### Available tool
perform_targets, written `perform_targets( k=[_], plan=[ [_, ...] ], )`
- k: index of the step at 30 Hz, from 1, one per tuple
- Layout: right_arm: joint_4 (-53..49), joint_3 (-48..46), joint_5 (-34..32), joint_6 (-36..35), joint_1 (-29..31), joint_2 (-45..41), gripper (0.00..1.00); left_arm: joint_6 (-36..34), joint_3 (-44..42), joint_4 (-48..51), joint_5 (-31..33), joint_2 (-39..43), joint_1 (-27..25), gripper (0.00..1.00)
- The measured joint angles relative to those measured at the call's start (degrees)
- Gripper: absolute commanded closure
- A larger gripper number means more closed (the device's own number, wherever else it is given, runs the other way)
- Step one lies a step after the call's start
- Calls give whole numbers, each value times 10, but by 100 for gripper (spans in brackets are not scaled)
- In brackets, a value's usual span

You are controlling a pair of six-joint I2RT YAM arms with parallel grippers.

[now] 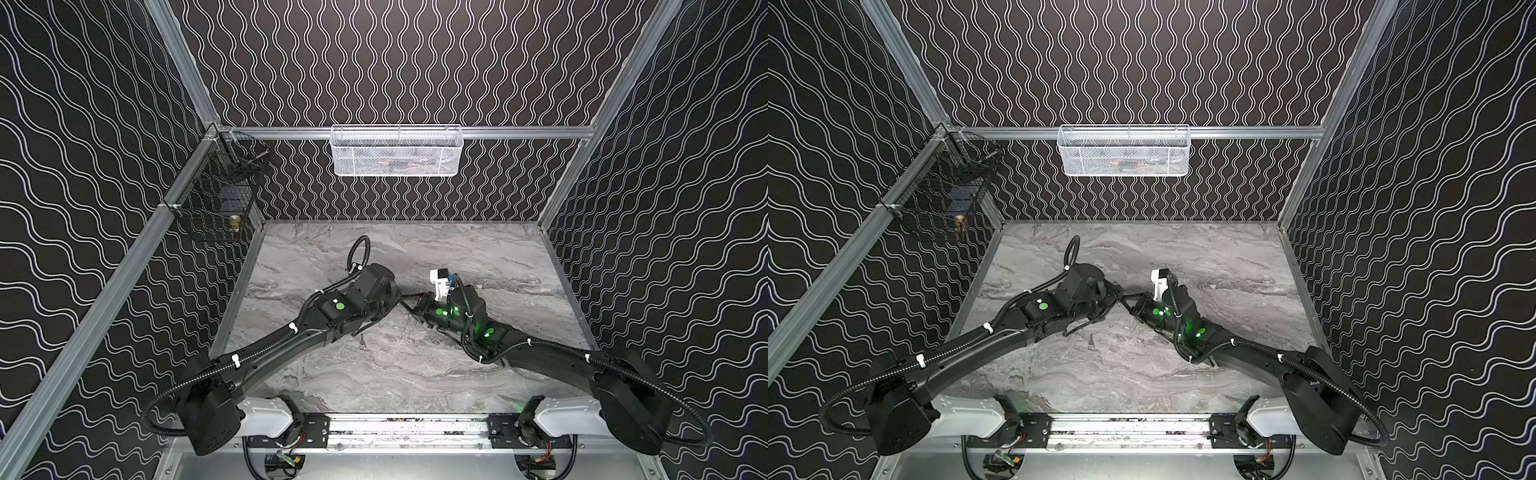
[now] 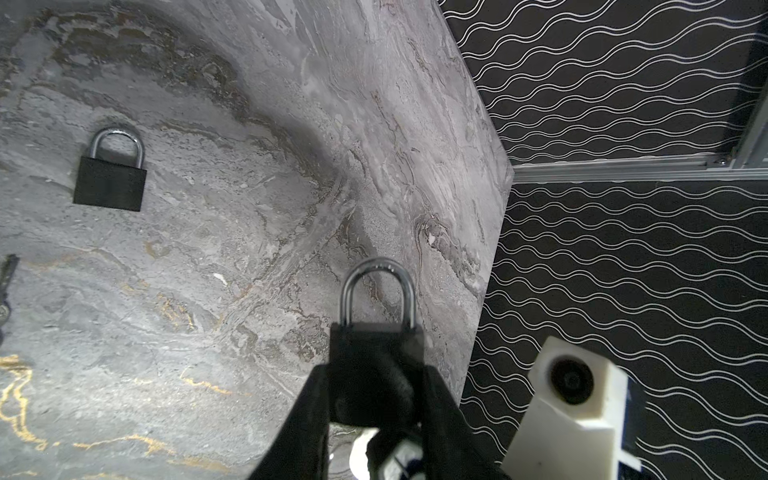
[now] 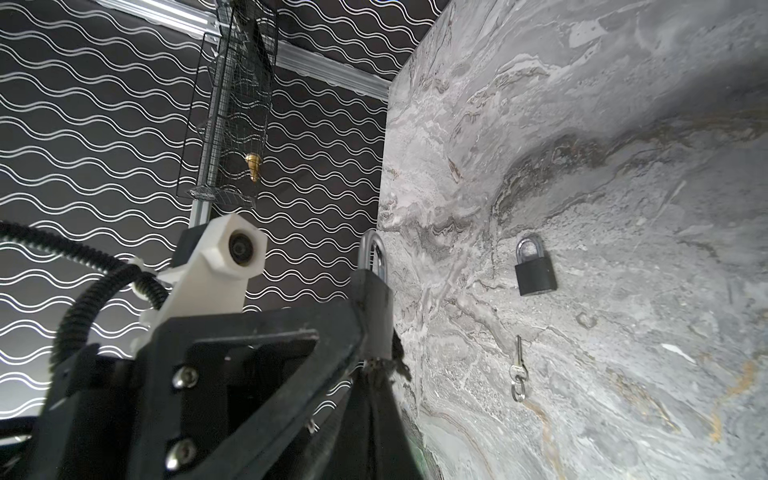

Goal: Unlock with the key
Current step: 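Twist the key in the padlock with the right gripper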

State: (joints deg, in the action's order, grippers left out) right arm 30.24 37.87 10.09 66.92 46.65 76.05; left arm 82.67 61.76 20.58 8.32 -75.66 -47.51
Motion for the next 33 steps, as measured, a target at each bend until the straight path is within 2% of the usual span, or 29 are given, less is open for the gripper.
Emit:
perform_targets(
  k=[33],
  plan=[
    [117, -59, -17, 122, 0, 2, 100, 45, -22, -40, 28, 7, -22, 100]
  ],
)
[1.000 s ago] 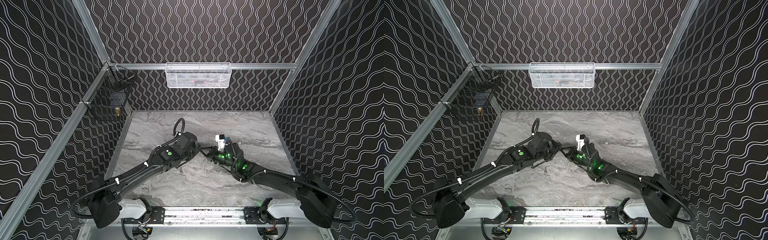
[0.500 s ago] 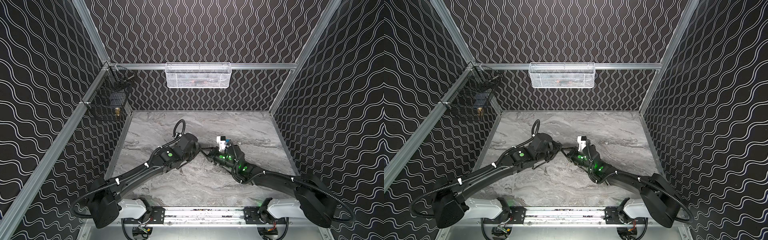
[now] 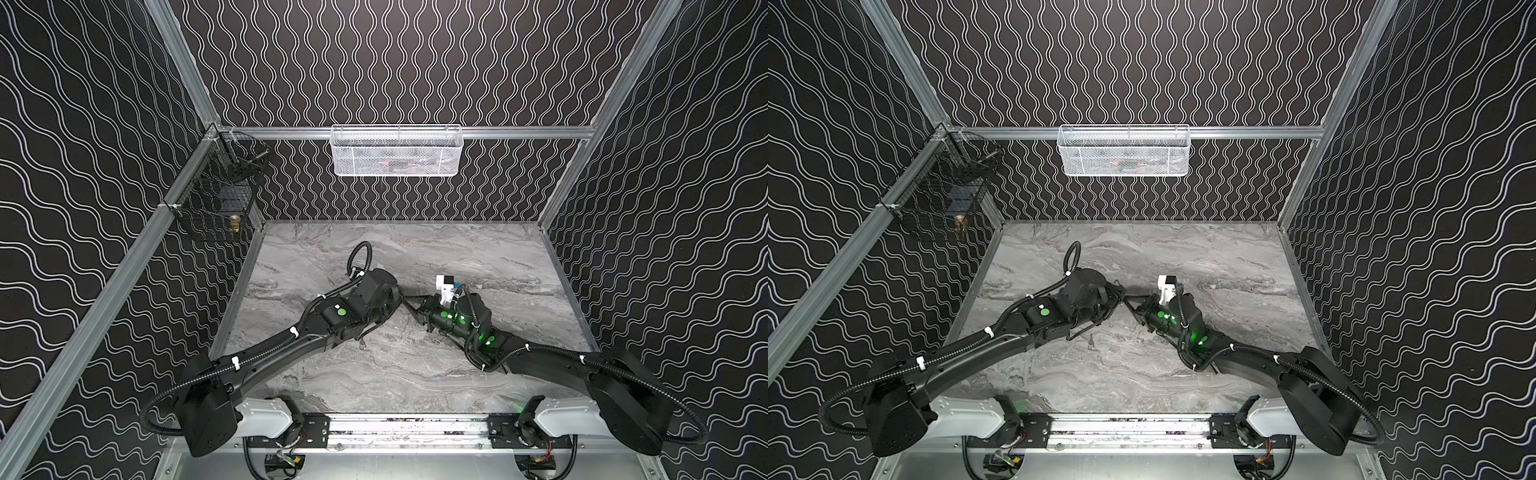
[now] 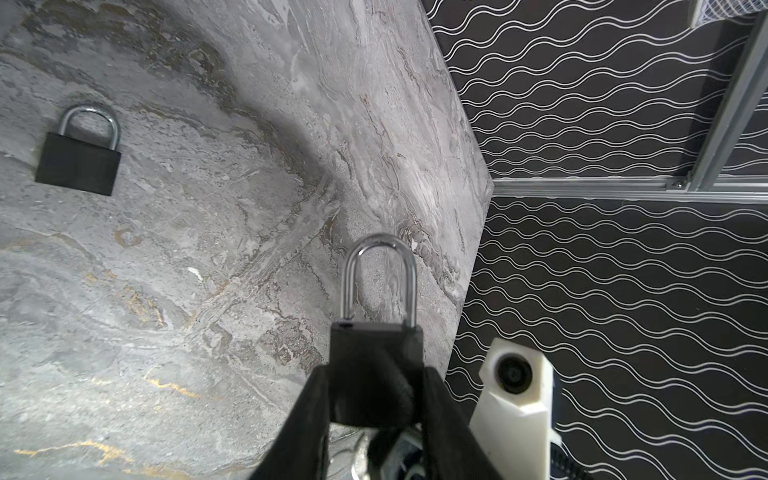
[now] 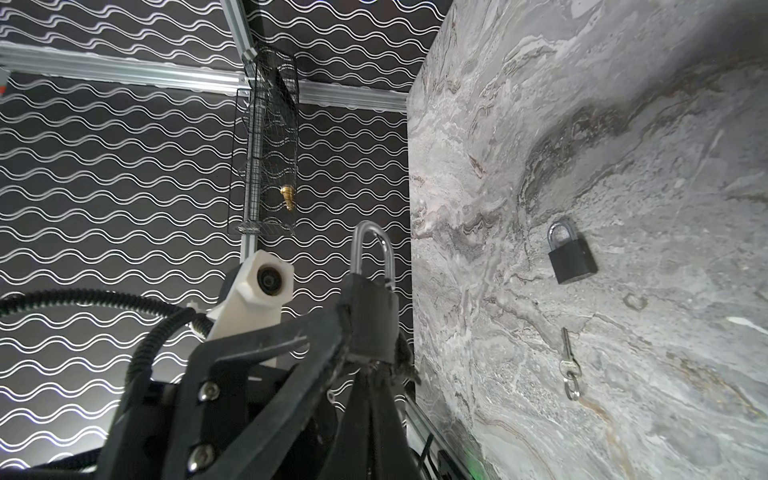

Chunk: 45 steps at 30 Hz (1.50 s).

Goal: Unlock with the key
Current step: 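Twist the key in the padlock with the right gripper, then release the key and draw the right gripper away while the left gripper holds the padlock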

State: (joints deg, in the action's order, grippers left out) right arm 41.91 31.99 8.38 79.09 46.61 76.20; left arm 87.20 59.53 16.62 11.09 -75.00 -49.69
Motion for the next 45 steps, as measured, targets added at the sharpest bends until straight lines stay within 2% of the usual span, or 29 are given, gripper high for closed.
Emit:
perform_targets(
  k=[8, 13, 20, 28, 34, 37, 41, 45],
  plan=[
    [7, 1, -6, 5, 0, -6, 100, 0, 0, -12, 3, 4, -2, 100],
    [-5, 7, -10, -22, -3, -14, 100, -7, 12, -10, 5, -1, -2, 100],
    [-39, 10, -7, -69, -5, -33, 100, -52, 20, 1, -1, 0, -3, 100],
    [-97, 23, -19, -130, -5, -77, 77, -114, 50, 33, -9, 6, -8, 100],
    [-154, 40, -34, -184, -5, -113, 57, -180, 49, 79, 18, 31, -9, 100],
    [-191, 53, -38, -210, -6, -133, 44, -226, 41, 102, 37, 51, -9, 100],
    [-249, 78, -40, -246, -17, -155, 33, -300, 5, 117, 71, 89, -8, 100],
    [-320, 124, -14, -281, -46, -155, 27, -388, -54, 113, 95, 130, -8, 100]
  ],
)
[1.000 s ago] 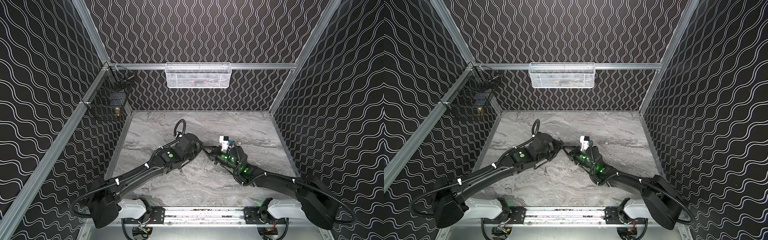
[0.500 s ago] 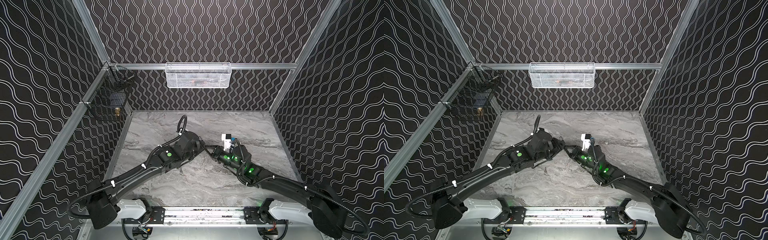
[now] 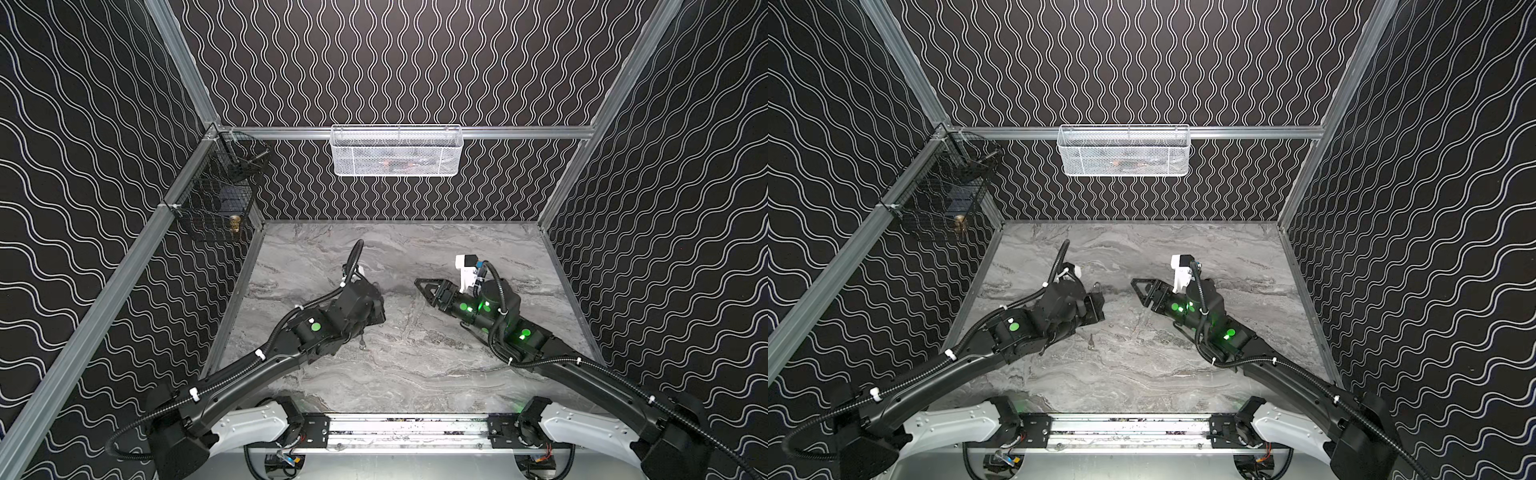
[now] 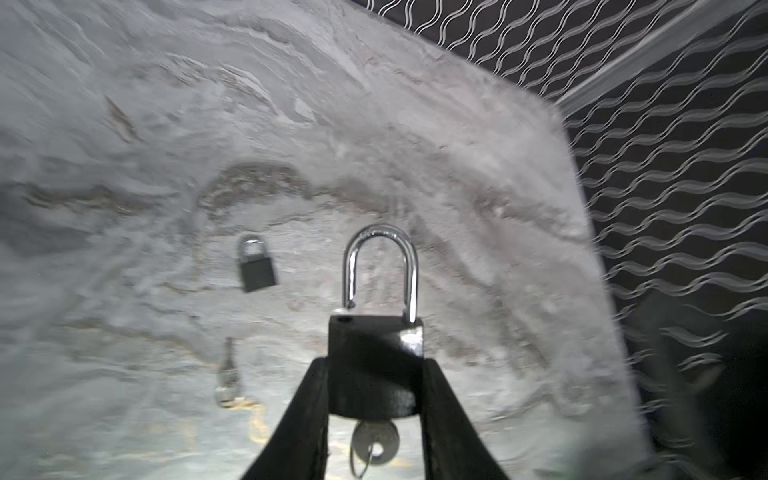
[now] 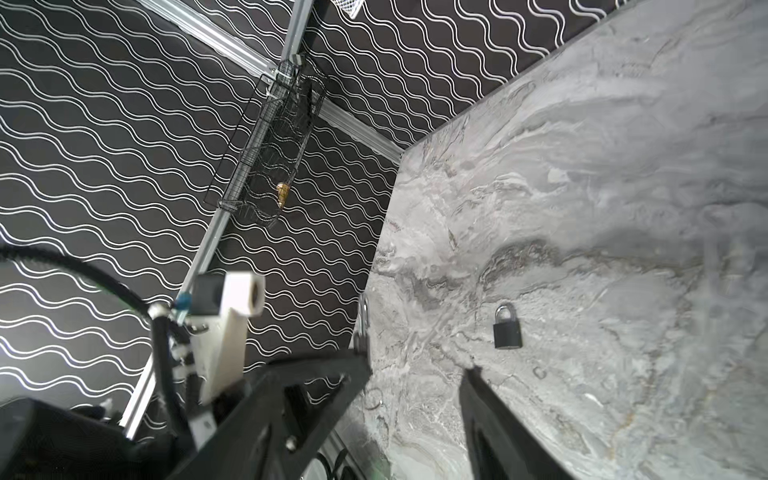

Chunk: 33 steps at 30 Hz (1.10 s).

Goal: Unlock with the key
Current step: 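Release the key and draw the right gripper away while the left gripper holds the padlock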

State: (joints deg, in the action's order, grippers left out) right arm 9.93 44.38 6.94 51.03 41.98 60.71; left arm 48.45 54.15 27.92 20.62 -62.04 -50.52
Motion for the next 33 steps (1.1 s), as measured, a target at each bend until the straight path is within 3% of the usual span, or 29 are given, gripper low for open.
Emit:
perform_targets(
  k=[7, 17, 25, 33],
  plan=[
    [-135, 92, 111, -77, -75, 65, 21, -163, -110, -81, 4, 54, 0, 100],
    [-309, 222, 195, -214, -107, 155, 16, -329, -207, -234, -27, 75, 0, 100],
    [-381, 298, 227, -266, -94, 225, 15, -397, -223, -308, -68, 67, 0, 100],
    [-422, 347, 217, -294, -50, 278, 14, -410, -224, -329, -80, 64, 0, 100]
  ],
)
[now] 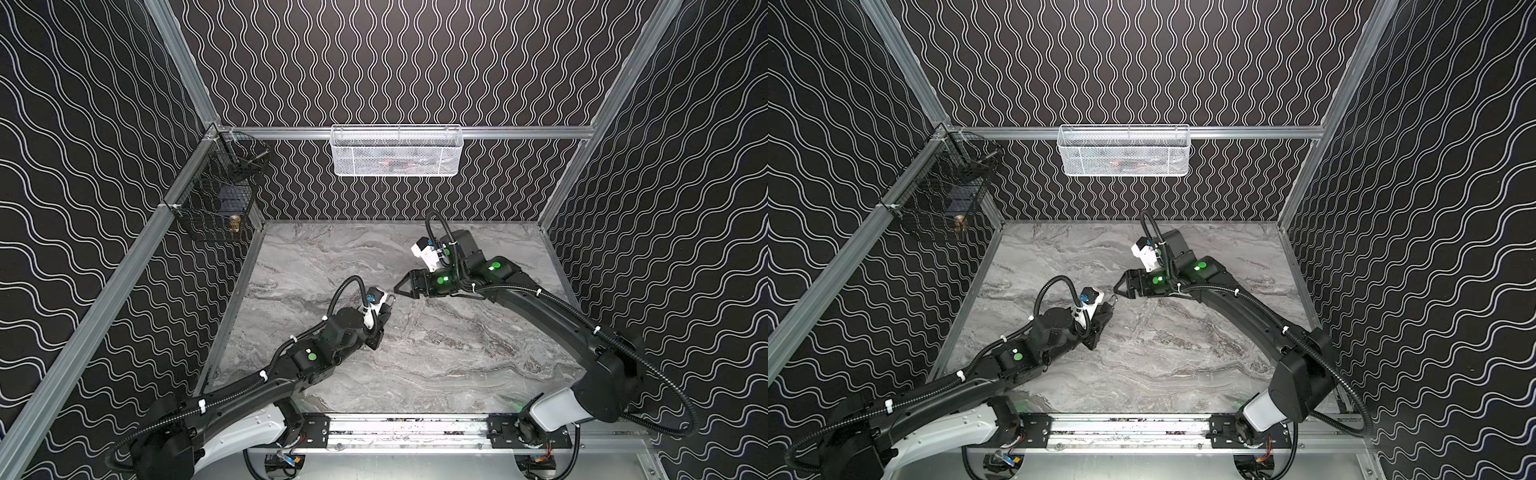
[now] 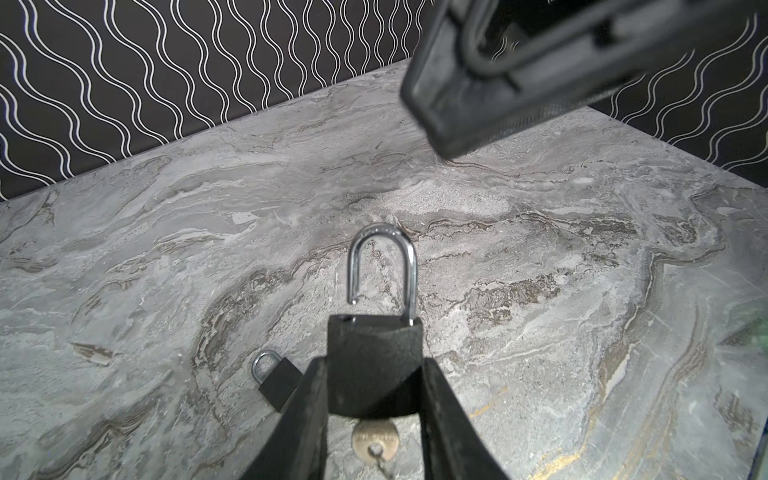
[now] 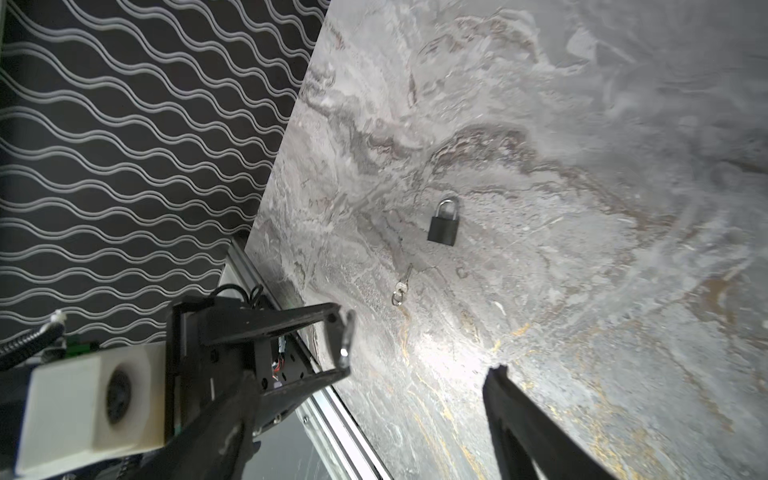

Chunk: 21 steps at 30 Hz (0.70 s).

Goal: Unlock with the key
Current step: 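Release the key and draw the right gripper away while the left gripper holds the padlock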

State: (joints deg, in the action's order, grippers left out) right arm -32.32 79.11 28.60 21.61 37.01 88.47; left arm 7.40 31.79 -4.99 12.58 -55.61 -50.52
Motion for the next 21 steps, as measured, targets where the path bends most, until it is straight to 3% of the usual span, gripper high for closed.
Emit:
perform_targets(
  k=[21],
  plan=[
    [-69, 68, -75, -35, 17, 88, 13, -9, -4, -1, -4, 17, 0, 100]
  ],
)
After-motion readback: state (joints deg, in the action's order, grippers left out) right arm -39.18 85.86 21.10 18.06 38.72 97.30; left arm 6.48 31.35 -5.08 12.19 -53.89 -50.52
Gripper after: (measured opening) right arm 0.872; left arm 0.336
